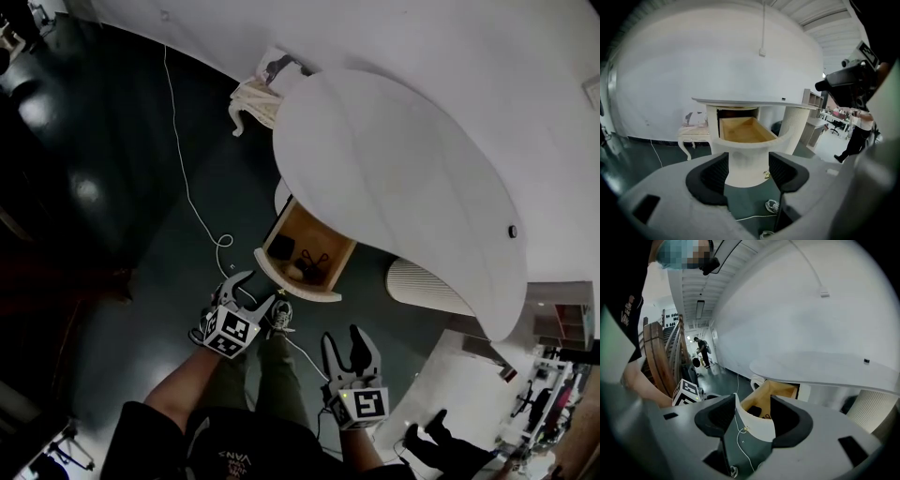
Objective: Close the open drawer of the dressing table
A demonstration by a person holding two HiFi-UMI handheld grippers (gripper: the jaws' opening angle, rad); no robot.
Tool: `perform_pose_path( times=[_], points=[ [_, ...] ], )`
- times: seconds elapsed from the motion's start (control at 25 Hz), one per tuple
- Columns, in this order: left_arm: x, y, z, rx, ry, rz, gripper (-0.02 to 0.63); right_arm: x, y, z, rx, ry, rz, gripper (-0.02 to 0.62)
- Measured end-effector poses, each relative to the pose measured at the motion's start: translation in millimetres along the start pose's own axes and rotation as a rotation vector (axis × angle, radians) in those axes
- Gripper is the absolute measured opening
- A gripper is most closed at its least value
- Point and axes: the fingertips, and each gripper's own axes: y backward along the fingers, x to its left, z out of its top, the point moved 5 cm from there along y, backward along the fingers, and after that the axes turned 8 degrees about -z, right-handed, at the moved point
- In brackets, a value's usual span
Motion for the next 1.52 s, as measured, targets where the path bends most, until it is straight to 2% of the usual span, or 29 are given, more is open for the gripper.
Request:
perform_pose_path(
  times=[0.24, 0.88, 1.52],
  points=[
    [3.8, -17.9, -11.1, 0.008, -0.010, -0.011, 0.265, -9.5, -15.3, -8.5, 0.022, -0.012, -0.001, 0.221],
    [11.3, -30.1, -6.7, -0.054, -0.003, -0.015, 0.273, -2.6, -24.6, -18.6, 0.033, -0.050, 0.005, 0.221],
    [37.1, -67.4, 20.8, -0.108, -0.017, -0.006, 0.273, -11.5, -35.4, -27.6, 0.049, -0.060, 0.029, 0.221]
  ],
)
